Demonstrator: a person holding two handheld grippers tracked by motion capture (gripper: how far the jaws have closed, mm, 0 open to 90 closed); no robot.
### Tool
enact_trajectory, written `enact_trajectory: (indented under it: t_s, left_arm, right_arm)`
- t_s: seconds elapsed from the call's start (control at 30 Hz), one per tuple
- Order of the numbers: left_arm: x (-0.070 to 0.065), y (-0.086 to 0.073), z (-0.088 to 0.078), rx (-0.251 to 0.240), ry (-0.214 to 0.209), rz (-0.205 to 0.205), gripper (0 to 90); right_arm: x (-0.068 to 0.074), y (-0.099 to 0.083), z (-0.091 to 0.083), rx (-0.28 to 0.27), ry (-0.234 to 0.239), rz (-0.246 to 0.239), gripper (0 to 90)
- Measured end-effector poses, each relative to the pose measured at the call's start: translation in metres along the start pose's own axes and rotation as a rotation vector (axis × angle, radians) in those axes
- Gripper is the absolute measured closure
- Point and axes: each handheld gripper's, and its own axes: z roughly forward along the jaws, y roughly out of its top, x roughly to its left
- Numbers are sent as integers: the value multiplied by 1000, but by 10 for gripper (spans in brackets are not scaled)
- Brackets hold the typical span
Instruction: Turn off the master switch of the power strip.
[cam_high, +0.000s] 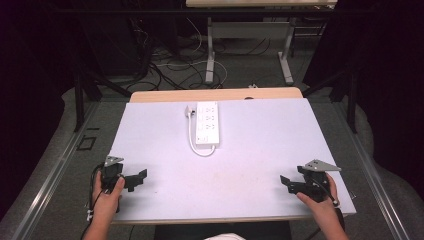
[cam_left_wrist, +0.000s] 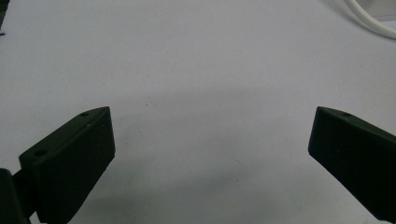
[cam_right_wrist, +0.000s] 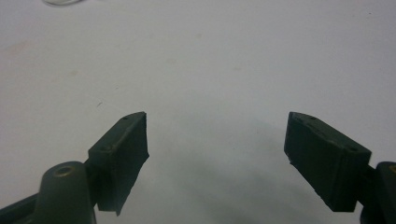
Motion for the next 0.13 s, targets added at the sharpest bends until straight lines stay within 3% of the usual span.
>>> enact_trajectory:
  t_s: [0.13]
  left_arm:
    - [-1,0,0,6,0,5,5]
  right_arm:
    - [-1,0,0,-3,2,2,210]
